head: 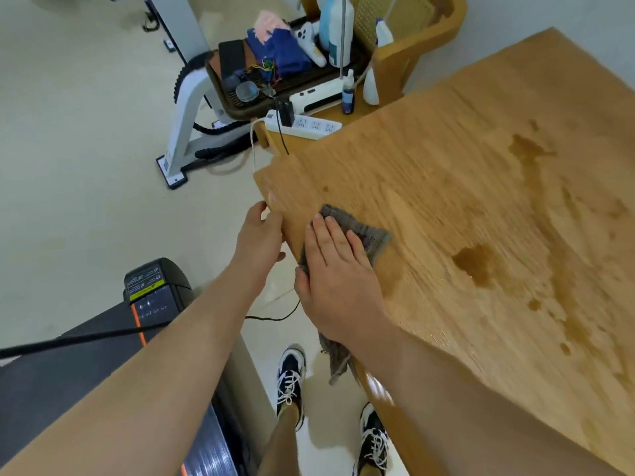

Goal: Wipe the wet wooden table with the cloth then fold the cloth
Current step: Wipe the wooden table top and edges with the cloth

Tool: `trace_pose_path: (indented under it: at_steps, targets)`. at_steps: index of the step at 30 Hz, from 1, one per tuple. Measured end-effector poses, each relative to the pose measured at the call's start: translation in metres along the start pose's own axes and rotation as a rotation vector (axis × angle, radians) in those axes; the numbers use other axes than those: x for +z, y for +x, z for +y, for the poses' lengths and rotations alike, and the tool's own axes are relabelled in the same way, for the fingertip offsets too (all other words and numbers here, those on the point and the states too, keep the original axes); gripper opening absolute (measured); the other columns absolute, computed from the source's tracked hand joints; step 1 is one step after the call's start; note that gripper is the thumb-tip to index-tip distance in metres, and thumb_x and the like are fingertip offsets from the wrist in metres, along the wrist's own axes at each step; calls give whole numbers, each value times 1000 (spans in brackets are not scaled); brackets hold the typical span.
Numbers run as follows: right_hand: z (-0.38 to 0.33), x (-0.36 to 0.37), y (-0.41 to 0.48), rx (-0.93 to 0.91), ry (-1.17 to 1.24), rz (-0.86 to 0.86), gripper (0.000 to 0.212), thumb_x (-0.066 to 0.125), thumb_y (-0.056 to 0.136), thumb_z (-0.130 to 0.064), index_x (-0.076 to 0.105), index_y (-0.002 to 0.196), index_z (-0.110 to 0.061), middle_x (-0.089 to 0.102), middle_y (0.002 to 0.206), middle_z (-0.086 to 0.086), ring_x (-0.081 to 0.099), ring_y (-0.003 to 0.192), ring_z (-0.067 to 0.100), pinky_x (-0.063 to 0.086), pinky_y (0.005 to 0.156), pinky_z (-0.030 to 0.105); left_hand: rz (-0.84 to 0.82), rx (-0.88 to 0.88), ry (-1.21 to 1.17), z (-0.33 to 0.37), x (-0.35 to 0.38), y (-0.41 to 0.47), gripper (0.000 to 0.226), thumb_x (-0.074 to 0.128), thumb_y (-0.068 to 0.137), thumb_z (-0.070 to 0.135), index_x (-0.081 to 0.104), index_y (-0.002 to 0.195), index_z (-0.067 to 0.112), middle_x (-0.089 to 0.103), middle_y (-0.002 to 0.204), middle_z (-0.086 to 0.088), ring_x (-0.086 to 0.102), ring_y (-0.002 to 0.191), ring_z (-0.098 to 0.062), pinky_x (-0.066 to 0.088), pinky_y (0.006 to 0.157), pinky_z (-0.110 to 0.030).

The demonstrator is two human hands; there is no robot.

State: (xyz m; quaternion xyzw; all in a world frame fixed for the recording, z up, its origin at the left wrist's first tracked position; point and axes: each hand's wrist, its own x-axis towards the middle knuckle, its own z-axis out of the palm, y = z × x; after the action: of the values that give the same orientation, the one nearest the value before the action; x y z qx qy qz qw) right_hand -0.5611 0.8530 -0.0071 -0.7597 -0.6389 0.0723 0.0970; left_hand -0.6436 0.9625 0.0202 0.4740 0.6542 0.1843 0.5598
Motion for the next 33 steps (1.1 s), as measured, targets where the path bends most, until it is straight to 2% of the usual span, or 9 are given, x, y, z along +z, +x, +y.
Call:
trace_pose_path:
  at_steps: [3,7,11,14,17,20,23,28,33]
  targets:
    - [-8,1,35,13,-15,-18,61,25,98,-40,35,149,-7,30,157,7,24,147,20,18,120,41,-6,19,-51,16,-1,31,43,38,97,45,46,133,23,60,109,8,60,99,-10,54,88,-39]
    - [-18,4,92,45,43,-28,59,22,98,-40,35,150,-15,29,158,0,19,148,14,11,121,37,-136,-79,-219,19,-14,56,38,40,94,49,59,121,31,65,118,5,63,105,-14,56,80,-36]
    - [-25,4,143,80,51,21,56,24,98,-37,49,142,-13,46,149,1,31,144,17,17,120,39,-214,-129,-351,23,-20,66,27,42,97,38,67,105,32,72,102,6,67,97,-13,54,86,-41]
    - [-28,-1,160,88,79,-8,55,23,98,-38,53,138,-13,53,143,2,34,142,19,14,120,38,-150,-48,-312,33,-21,78,29,40,96,33,66,105,25,71,101,0,66,98,-16,52,92,-43]
    - [0,-13,151,-17,17,-106,53,26,101,-38,44,145,-15,42,151,1,24,146,17,9,120,35,-125,44,-158,42,-13,82,20,44,95,32,63,97,30,66,96,8,61,91,-6,50,87,-32]
    - [53,-27,159,169,-25,-53,52,26,103,-38,35,149,-15,33,157,1,17,148,16,5,119,35,-112,122,37,45,-2,82,16,46,92,31,52,78,37,58,84,16,54,79,0,48,73,-29]
    - [54,-31,171,368,-34,6,50,27,104,-35,39,147,-12,35,155,3,17,148,20,7,120,39,16,218,15,35,3,85,21,44,93,29,53,76,35,61,81,9,55,78,-5,43,67,-27]
    - [-13,-11,154,106,19,-88,47,26,102,-34,51,136,-15,50,144,2,29,143,19,11,120,38,78,222,-157,21,9,94,32,34,88,32,64,89,21,67,89,3,60,88,-13,47,78,-29]
    - [17,-19,151,-46,9,-188,55,21,101,-41,36,149,-17,35,155,0,18,148,15,4,120,34,-28,150,-194,19,4,103,34,35,97,22,69,95,22,69,91,6,62,90,-7,49,80,-26]
